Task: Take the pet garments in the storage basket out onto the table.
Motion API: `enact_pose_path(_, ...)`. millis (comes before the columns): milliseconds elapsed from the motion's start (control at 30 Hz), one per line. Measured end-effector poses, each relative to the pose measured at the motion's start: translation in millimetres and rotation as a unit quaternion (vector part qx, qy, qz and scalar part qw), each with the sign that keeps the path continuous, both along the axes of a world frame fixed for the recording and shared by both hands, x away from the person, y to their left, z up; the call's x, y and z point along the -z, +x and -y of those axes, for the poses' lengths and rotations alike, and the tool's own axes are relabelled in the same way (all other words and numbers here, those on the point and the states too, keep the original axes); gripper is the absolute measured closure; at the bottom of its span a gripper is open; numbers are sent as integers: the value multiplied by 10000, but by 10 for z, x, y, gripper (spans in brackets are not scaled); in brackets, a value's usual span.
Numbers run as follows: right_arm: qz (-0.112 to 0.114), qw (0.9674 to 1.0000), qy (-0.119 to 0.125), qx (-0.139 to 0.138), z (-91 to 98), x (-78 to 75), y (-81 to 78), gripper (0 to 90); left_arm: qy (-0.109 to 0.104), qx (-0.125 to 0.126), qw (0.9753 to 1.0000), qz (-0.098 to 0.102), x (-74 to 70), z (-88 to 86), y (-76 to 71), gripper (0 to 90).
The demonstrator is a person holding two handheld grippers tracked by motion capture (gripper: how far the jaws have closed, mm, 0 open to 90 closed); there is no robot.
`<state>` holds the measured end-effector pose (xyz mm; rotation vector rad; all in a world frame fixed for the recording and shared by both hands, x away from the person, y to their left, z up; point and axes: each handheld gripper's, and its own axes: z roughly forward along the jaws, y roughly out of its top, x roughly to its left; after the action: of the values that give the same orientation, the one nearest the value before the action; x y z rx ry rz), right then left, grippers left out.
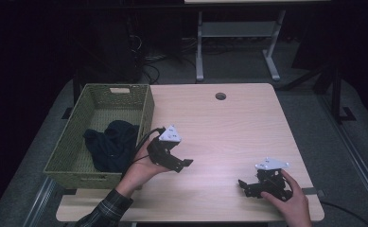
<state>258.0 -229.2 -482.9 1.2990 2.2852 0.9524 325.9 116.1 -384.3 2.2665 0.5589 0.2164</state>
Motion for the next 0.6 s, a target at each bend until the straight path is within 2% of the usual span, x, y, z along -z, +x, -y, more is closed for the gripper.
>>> enact_pose_path(600, -1, 10000, 0, -5, 2, 0, -1, 5, -327, -222, 9992, 10, -187, -200, 46, 142)
